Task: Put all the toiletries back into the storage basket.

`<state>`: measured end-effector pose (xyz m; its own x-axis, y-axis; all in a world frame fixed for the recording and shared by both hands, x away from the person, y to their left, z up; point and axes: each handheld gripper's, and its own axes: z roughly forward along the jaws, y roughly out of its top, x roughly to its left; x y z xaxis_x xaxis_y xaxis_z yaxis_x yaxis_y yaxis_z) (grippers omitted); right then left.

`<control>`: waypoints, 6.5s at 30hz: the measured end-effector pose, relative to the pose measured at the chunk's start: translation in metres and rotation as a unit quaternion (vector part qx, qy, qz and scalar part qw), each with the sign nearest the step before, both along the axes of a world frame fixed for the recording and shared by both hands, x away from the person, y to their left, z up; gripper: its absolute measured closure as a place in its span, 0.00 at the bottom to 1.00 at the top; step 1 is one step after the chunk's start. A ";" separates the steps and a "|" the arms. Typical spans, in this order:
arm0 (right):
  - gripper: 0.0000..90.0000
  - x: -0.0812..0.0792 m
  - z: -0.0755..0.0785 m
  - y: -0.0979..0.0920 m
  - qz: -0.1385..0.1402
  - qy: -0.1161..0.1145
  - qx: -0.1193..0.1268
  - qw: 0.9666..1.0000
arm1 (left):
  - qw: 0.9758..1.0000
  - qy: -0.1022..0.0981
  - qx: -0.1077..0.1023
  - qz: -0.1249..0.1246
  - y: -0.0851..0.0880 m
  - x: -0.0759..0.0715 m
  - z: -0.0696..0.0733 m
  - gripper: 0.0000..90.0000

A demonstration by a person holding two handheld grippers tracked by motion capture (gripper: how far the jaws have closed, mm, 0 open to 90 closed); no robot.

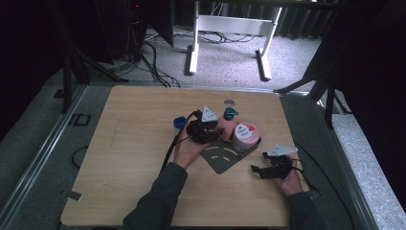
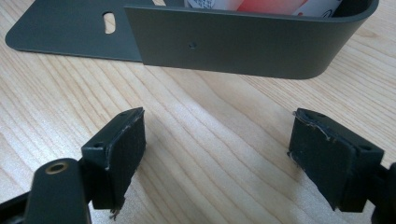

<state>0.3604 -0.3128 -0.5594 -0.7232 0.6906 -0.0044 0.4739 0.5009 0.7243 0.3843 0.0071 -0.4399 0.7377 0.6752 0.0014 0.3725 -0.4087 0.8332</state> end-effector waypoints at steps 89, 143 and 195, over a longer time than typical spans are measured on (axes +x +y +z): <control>0.20 0.000 0.000 0.000 0.001 -0.001 0.000 1.000 | 0.999 0.034 0.017 0.014 0.087 -0.032 -0.013 0.67; 0.20 0.000 0.000 0.000 0.000 0.001 0.000 1.000 | 0.996 0.053 0.020 0.066 0.132 -0.033 -0.011 0.57; 0.20 0.000 0.000 0.000 0.000 0.000 0.000 1.000 | 0.990 0.094 0.081 0.074 0.109 -0.012 -0.016 0.57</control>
<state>0.3605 -0.3128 -0.5594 -0.7237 0.6901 -0.0047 0.4736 0.5016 0.7240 0.3722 0.1162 -0.4561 0.6289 0.7774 -0.0098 0.5798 -0.4606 0.6720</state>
